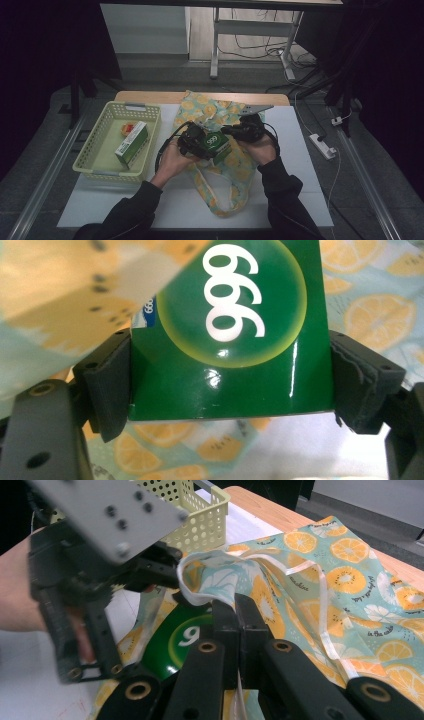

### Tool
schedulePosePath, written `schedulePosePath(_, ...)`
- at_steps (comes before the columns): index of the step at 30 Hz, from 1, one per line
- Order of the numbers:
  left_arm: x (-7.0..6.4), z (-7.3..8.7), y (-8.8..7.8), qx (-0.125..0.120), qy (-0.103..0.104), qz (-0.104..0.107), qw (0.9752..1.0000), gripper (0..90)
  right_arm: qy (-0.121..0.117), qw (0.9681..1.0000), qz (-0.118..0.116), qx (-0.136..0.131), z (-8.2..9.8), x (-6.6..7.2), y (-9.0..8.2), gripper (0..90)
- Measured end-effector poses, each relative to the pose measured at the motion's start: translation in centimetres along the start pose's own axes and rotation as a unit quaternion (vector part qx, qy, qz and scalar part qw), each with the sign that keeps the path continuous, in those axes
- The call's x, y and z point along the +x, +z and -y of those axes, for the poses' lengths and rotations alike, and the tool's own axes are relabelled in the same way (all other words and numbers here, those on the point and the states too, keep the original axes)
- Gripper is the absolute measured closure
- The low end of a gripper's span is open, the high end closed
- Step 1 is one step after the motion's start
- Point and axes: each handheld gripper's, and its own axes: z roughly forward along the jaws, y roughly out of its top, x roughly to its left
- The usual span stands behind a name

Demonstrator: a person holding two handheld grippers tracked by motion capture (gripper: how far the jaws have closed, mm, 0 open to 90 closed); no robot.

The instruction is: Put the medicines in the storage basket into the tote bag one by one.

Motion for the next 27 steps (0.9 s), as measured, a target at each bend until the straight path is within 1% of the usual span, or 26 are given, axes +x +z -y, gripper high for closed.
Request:
schedulePosePath(4, 0.8, -0.4, 0.2, 0.002, -0.009, -0.009, 0.9999, 17.6, 0.001, 1.0, -0.001, 0.005, 0.2, 0.0, 0.3, 89.5)
schedulePosePath(6, 1.1, -0.6, 0.3, 0.004, -0.013, -0.016, 0.9998, 17.5, 0.001, 1.0, -0.002, 0.008, 0.2, 0.0, 0.5, 89.5)
schedulePosePath(11, 1.7, -0.9, 1.0, 0.011, -0.022, -0.025, 0.9994, 17.4, 0.002, 0.9999, -0.002, 0.012, 0.3, 0.0, 0.7, 89.5)
schedulePosePath(14, 2.0, -0.9, 1.4, 0.013, -0.026, -0.036, 0.9989, 17.3, 0.001, 0.9999, -0.002, 0.012, 0.3, 0.0, 0.8, 89.5)
schedulePosePath(21, 2.3, -1.2, 1.9, -0.002, -0.032, -0.054, 0.998, 16.7, 0.001, 0.9999, -0.003, 0.013, 0.4, 0.0, 0.9, 89.5)
schedulePosePath(25, 2.3, -1.3, 2.3, -0.013, -0.029, -0.07, 0.9971, 15.4, 0.002, 0.9999, -0.002, 0.013, 0.4, -0.1, 0.9, 89.5)
schedulePosePath(27, 2.2, -1.4, 2.7, -0.017, -0.031, -0.076, 0.9965, 14.8, 0.002, 0.9999, -0.002, 0.013, 0.4, -0.1, 0.9, 89.5)
